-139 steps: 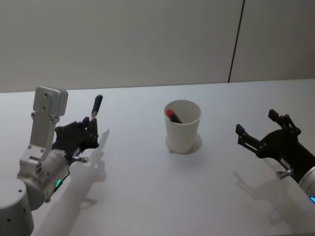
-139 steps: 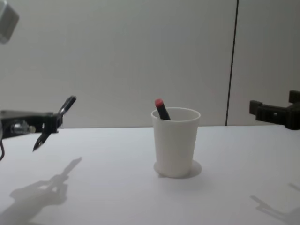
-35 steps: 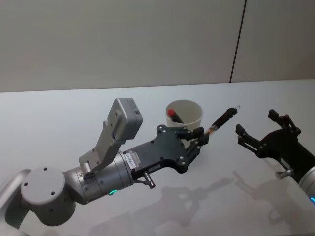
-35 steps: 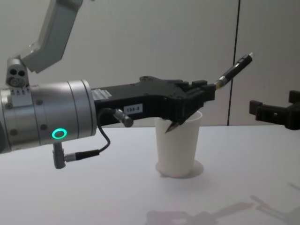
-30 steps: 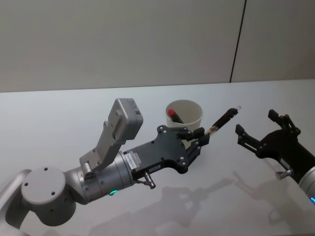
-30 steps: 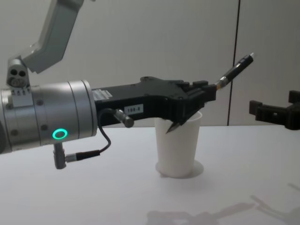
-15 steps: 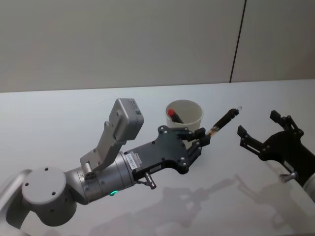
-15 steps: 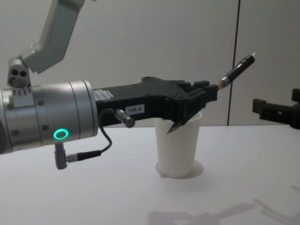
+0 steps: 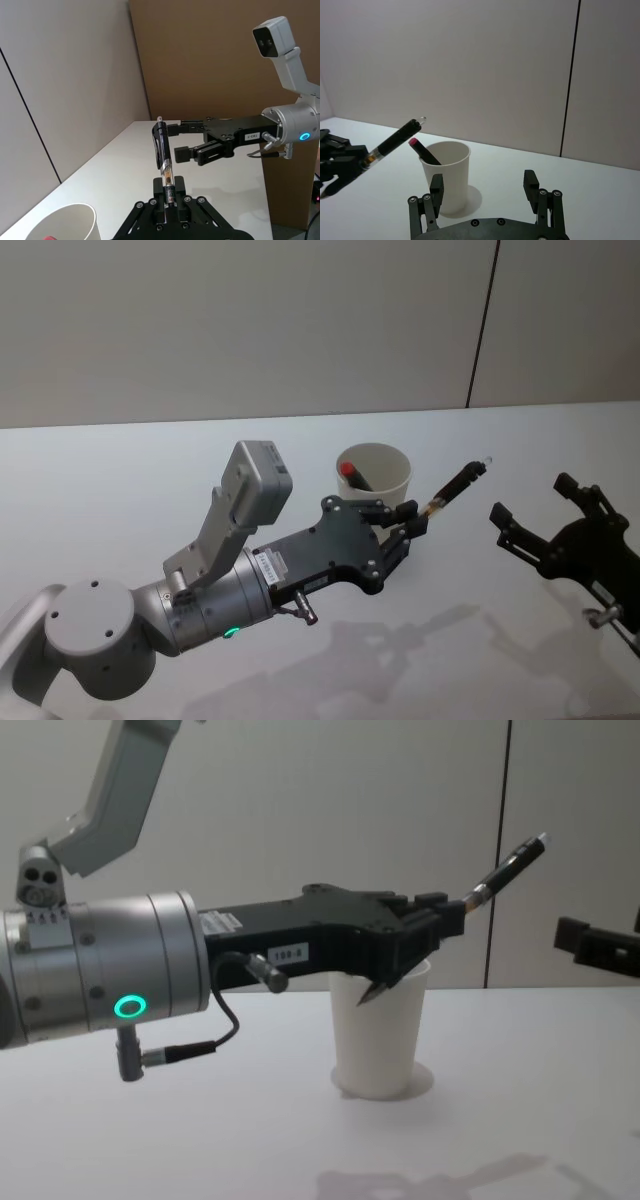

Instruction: Place the pen into the pen holder.

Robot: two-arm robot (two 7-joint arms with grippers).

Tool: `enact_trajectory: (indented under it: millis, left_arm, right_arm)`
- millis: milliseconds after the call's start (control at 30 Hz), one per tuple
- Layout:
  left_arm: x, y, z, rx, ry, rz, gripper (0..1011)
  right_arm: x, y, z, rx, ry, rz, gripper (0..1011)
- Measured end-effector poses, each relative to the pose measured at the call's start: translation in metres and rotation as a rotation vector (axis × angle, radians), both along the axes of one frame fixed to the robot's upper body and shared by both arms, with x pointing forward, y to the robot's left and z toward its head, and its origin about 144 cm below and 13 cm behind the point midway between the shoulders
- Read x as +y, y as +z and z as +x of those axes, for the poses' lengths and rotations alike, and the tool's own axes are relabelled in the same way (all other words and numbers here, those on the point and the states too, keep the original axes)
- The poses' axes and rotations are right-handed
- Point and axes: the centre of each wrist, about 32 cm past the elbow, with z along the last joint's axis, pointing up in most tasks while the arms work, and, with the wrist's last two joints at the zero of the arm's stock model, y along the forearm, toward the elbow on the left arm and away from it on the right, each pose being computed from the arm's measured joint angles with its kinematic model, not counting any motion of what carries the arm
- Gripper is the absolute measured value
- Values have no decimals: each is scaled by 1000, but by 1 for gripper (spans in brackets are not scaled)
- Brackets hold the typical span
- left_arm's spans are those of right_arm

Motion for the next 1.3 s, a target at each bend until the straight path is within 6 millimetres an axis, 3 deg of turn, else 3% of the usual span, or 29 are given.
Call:
enact_trajectory:
  millis: [800, 1300]
  left_arm:
    - [0, 0, 0, 0, 0, 0, 137]
    - [0, 0, 0, 0, 0, 0, 136]
  right_arm:
    - [-20, -24, -22, 1, 173, 295, 1001]
    - [-6, -28, -23, 3, 189, 480, 1001]
